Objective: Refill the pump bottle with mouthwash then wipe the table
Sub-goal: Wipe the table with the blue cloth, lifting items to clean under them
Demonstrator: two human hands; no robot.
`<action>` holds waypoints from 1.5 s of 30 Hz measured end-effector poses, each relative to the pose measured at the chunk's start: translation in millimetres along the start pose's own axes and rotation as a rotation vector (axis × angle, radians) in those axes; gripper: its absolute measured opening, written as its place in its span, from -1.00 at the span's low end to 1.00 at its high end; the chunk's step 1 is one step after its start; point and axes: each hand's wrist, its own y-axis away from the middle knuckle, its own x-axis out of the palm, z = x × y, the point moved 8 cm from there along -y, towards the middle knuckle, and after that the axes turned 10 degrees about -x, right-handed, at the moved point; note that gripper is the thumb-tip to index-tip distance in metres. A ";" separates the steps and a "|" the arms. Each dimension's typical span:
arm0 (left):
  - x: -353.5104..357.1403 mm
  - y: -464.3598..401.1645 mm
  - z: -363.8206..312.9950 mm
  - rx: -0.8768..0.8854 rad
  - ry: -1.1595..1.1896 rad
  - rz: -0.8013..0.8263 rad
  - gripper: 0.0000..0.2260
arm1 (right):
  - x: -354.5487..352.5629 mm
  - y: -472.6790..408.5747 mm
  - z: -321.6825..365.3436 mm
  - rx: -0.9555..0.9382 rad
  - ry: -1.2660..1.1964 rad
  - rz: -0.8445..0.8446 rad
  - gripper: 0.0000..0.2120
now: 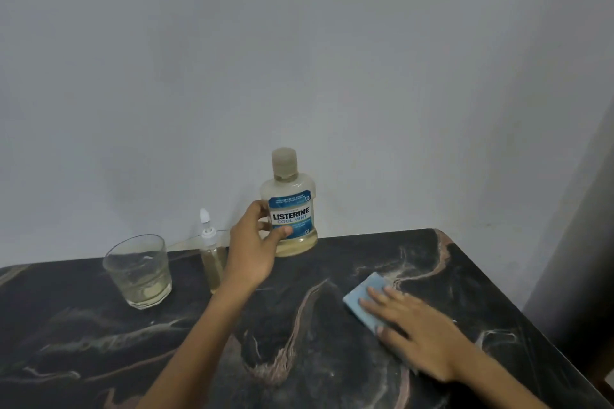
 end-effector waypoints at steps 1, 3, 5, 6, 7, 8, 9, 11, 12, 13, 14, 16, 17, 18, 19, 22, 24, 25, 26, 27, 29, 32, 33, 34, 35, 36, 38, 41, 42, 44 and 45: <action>-3.4 -0.3 -1.9 -0.003 0.004 -0.002 -0.71 | -2.0 -10.2 -14.3 0.068 0.016 -0.007 -0.54; -9.1 0.5 -4.7 -0.004 0.018 -0.004 -0.72 | -0.6 -42.4 -34.5 0.209 0.048 0.012 -0.53; -13.3 3.1 -6.4 -0.003 0.024 -0.004 -0.72 | 5.2 -81.6 -34.6 0.297 0.058 0.040 -0.52; -15.0 4.8 -7.0 -0.001 0.028 -0.006 -0.72 | 8.6 -100.2 -26.7 0.311 0.056 0.054 -0.52; -16.6 6.6 -7.4 0.003 0.036 -0.009 -0.72 | 12.0 -117.4 -14.5 0.303 0.053 0.062 -0.52; -17.8 8.3 -7.8 0.008 0.048 -0.010 -0.72 | 16.1 -131.5 0.7 0.276 0.050 0.070 -0.51; -18.5 10.0 -8.2 0.014 0.060 -0.008 -0.72 | 20.1 -141.4 17.0 0.230 0.052 0.073 -0.51; -17.7 12.1 -8.6 0.023 0.063 0.009 -0.72 | 27.8 -142.7 50.1 0.112 0.052 0.079 -0.52; -16.7 12.7 -7.7 0.024 0.062 0.021 -0.72 | 32.2 -133.1 65.8 0.024 0.046 0.076 -0.52; -15.4 12.7 -6.3 0.022 0.064 0.031 -0.72 | 34.4 -117.9 79.6 -0.080 0.030 0.065 -0.53; -13.8 12.4 -4.4 0.019 0.065 0.039 -0.72 | 37.5 -97.2 92.3 -0.191 0.011 0.066 -0.53; -10.1 11.2 -0.1 0.011 0.060 0.054 -0.71 | 41.4 -48.9 105.0 -0.362 0.000 0.068 -0.55; -8.3 10.5 2.3 0.006 0.054 0.058 -0.71 | 41.2 -26.0 101.5 -0.415 0.056 0.034 -0.56; -6.4 9.6 4.9 0.000 0.046 0.063 -0.71 | 38.4 -6.6 92.6 -0.418 0.110 0.026 -0.56; -4.3 8.4 7.5 -0.009 0.038 0.068 -0.71 | 33.4 7.4 77.3 -0.360 0.072 0.040 -0.56; 3.0 5.8 13.9 -0.039 0.014 0.089 -0.71 | 7.9 20.7 19.6 -0.126 -0.077 0.022 -0.59; 10.0 4.7 16.1 -0.048 0.015 0.112 -0.71 | -7.9 4.8 -10.6 0.024 -0.034 -0.003 -0.56; 14.9 5.0 16.6 -0.048 0.025 0.130 -0.72 | -12.9 -7.8 -16.2 0.094 -0.016 -0.004 -0.55; 20.8 5.8 17.1 -0.046 0.041 0.151 -0.73 | -14.0 -20.7 -16.6 0.158 -0.004 0.011 -0.55; 27.2 6.8 18.0 -0.045 0.056 0.172 -0.74 | -12.4 -31.6 -9.5 0.181 0.006 0.021 -0.54; 40.2 8.9 21.3 -0.050 0.081 0.197 -0.75 | 2.8 -42.4 19.9 0.081 -0.009 0.006 -0.53; 56.1 11.0 27.2 -0.056 0.113 0.216 -0.75 | 26.1 -20.2 63.7 -0.152 -0.087 -0.001 -0.51; 60.0 11.0 30.1 -0.058 0.111 0.221 -0.75 | 33.1 -7.6 70.1 -0.213 -0.075 0.015 -0.51; 62.7 11.0 33.3 -0.061 0.103 0.225 -0.75 | 37.0 3.1 70.3 -0.259 -0.027 0.023 -0.53; 64.3 10.8 36.3 -0.064 0.094 0.228 -0.75 | 38.2 14.2 67.9 -0.307 0.033 0.057 -0.57; 65.1 10.6 39.5 -0.068 0.087 0.230 -0.75 | 43.0 25.7 60.3 -0.340 0.026 0.127 -0.59; 65.8 10.1 45.4 -0.079 0.079 0.233 -0.75 | 37.8 47.2 43.9 -0.310 -0.106 0.231 -0.61; 66.6 10.5 51.1 -0.092 0.065 0.240 -0.75 | 8.6 64.7 10.4 -0.065 -0.333 0.069 -0.62; 67.3 10.6 52.1 -0.096 0.062 0.247 -0.75 | -2.2 64.6 5.7 -0.018 -0.366 -0.017 -0.61; 69.0 10.3 54.4 -0.109 0.066 0.260 -0.75 | -15.2 52.6 6.9 0.029 -0.380 -0.128 -0.59; 69.8 10.5 55.4 -0.116 0.074 0.264 -0.74 | -19.5 43.4 12.5 0.049 -0.356 -0.155 -0.58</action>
